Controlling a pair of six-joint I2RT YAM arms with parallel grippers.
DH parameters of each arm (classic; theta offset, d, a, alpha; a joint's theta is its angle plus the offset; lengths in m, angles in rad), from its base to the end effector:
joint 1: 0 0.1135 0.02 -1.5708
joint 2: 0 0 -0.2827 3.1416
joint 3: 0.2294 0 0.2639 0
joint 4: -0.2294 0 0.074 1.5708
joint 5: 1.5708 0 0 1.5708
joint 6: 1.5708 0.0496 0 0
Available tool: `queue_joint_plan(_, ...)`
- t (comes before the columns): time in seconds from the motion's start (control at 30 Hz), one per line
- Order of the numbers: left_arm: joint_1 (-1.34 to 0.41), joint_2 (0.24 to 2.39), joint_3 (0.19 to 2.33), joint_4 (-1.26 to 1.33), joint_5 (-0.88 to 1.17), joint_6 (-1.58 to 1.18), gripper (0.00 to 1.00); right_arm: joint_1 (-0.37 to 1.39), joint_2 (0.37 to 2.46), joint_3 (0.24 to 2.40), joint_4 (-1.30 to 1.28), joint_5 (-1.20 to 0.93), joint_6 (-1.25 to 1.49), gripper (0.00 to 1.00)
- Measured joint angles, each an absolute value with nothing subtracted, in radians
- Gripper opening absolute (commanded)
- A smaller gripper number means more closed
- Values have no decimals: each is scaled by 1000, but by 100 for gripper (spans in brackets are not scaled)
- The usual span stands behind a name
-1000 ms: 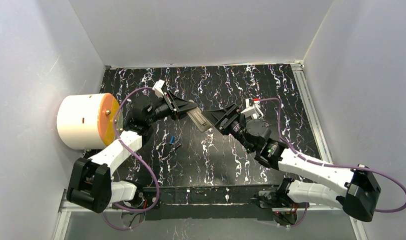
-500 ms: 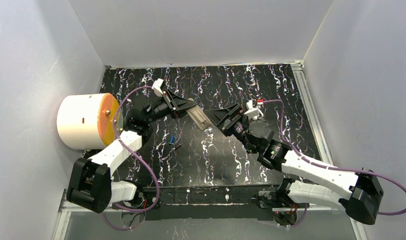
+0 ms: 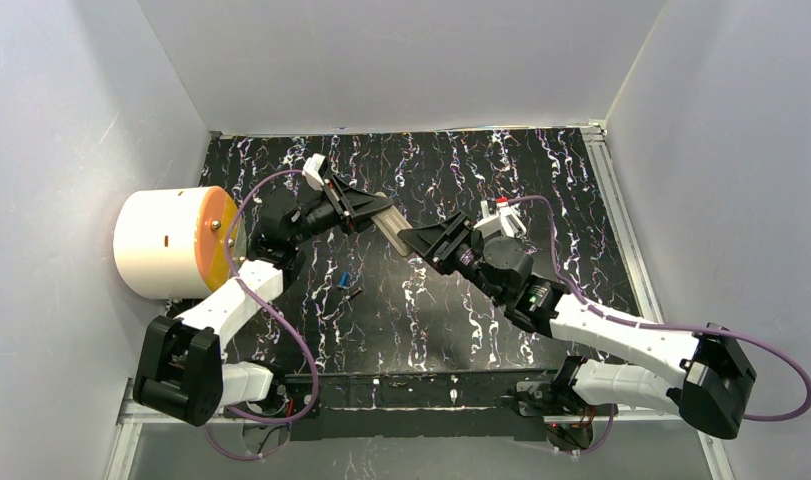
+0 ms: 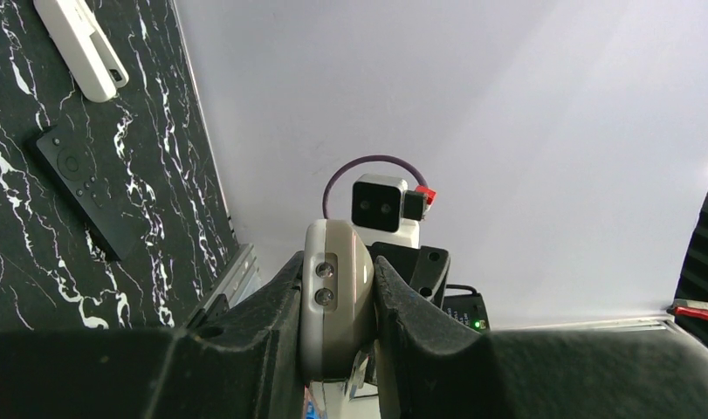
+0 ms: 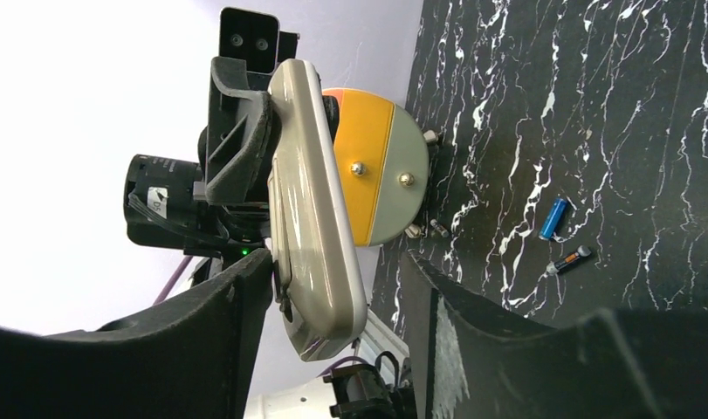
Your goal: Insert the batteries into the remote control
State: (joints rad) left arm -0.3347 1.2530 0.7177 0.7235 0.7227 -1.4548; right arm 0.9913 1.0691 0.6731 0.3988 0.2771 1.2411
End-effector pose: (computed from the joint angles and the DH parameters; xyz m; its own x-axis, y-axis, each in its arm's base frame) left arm 0.2655 -0.1271 0.3234 -0.8338 -0.4988 -0.2366 0.2751 -0.0038 -0.9614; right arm 0.1570 0.2151 0.3179 -0.6192 0.7157 -0.3230 -0.2135 0.2424 0.9464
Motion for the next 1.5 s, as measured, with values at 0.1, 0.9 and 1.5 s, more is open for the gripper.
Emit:
queue_joint_plan(0.1,-334,1253,718,726,723,-1456,0,987,1077,679,403,262,1252,59)
queue_joint_plan(0.9,-319,1253,717,753,761,-1454,0,944,1118,678,482,136,1338,59)
queue_joint_plan(1.5,-324,1272,802,786,976,-1303,0,735,1197,914,352,-434,924,81)
